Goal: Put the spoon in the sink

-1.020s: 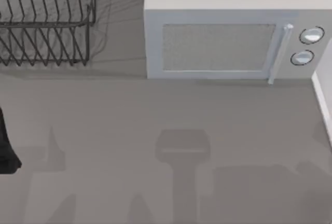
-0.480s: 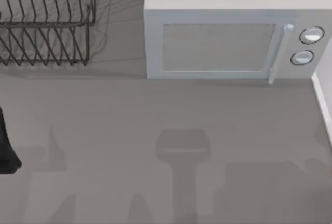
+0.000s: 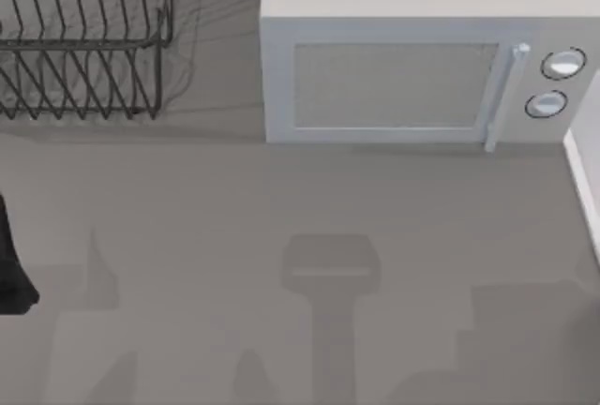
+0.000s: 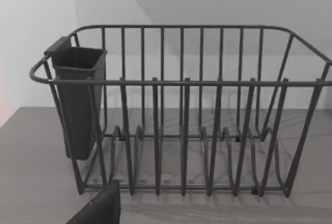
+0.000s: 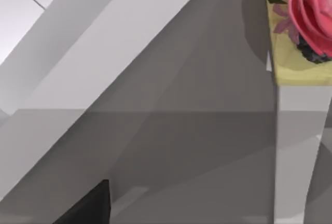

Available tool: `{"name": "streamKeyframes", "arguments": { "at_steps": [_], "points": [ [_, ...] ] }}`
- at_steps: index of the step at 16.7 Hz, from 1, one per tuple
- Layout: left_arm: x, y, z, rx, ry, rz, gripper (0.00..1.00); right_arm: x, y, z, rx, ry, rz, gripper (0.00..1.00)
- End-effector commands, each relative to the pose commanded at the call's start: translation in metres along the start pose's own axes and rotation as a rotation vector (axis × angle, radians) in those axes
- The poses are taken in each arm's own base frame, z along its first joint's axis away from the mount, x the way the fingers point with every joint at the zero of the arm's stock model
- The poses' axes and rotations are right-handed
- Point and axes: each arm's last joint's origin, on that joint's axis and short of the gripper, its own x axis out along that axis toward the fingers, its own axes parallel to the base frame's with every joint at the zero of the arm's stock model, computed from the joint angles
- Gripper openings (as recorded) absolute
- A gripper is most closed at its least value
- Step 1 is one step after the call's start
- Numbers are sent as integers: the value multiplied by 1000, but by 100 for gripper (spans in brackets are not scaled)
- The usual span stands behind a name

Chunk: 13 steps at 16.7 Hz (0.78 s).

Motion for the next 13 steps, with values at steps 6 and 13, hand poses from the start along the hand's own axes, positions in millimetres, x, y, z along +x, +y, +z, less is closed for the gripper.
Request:
{"name": "streamKeyframes", "arguments": {
  "at_steps": [6, 13],
  "points": [
    [0, 0, 0, 0, 0, 0, 100, 3, -1, -1, 0, 2, -2, 92],
    [0, 0, 0, 0, 0, 0, 100, 3, -1, -1, 0, 2, -2, 40]
  ]
}}
